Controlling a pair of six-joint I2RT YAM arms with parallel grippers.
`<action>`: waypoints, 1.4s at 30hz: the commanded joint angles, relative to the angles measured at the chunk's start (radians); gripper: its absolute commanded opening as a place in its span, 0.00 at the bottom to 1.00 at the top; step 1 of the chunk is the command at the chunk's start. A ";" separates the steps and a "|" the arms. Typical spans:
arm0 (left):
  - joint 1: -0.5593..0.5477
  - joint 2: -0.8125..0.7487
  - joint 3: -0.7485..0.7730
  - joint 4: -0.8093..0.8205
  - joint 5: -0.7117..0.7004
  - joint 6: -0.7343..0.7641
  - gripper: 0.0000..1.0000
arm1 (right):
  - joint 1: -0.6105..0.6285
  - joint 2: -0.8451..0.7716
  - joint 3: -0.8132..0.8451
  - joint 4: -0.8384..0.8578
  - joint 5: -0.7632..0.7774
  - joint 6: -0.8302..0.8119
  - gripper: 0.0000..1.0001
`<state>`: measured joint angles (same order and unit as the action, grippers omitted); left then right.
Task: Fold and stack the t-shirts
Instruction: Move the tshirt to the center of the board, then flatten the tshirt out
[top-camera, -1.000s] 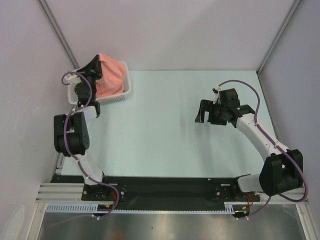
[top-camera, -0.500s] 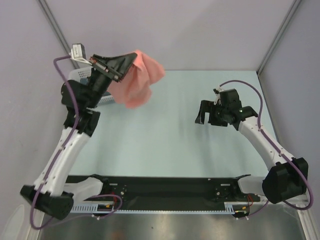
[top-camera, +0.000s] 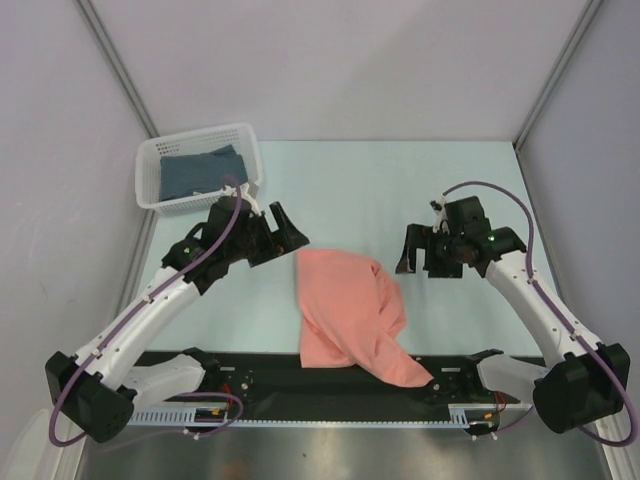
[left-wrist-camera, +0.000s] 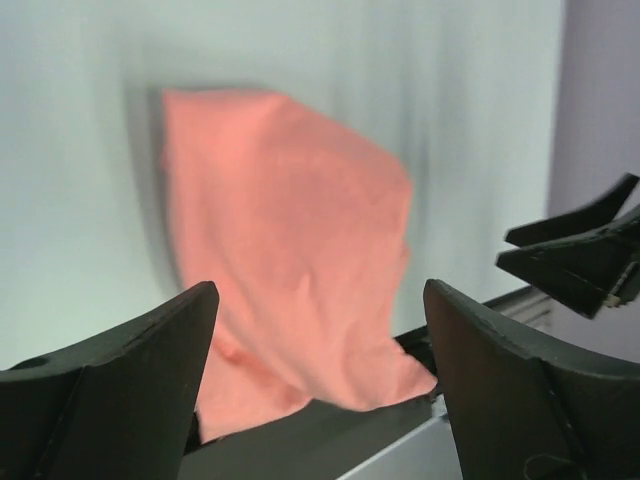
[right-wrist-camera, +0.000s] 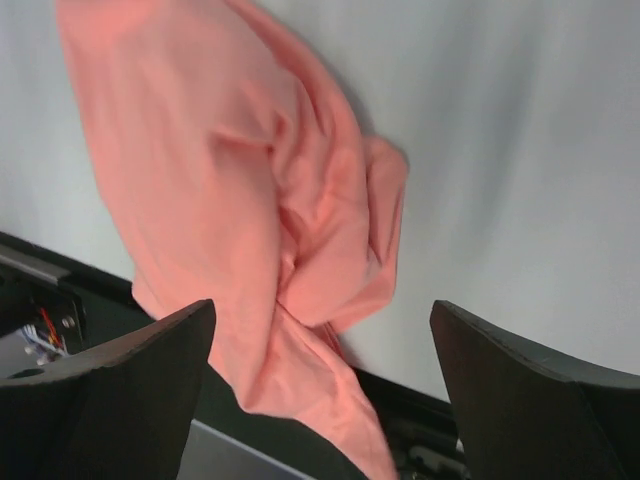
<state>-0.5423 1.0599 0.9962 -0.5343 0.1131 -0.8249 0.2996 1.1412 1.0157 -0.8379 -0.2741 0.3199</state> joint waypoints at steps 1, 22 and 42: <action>-0.024 0.046 0.074 -0.221 -0.093 0.110 0.89 | 0.006 0.014 -0.068 -0.063 -0.086 -0.001 0.92; -0.242 0.457 -0.127 0.054 0.060 0.147 0.54 | 0.165 0.446 -0.132 0.398 -0.357 0.114 0.00; -0.228 0.178 0.421 -0.269 -0.240 0.205 0.77 | 0.300 0.296 0.835 -0.180 -0.183 0.154 0.00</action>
<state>-0.7692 1.3140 1.5059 -0.6834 -0.0238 -0.5835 0.4397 1.3857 1.8954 -1.0508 -0.2989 0.3683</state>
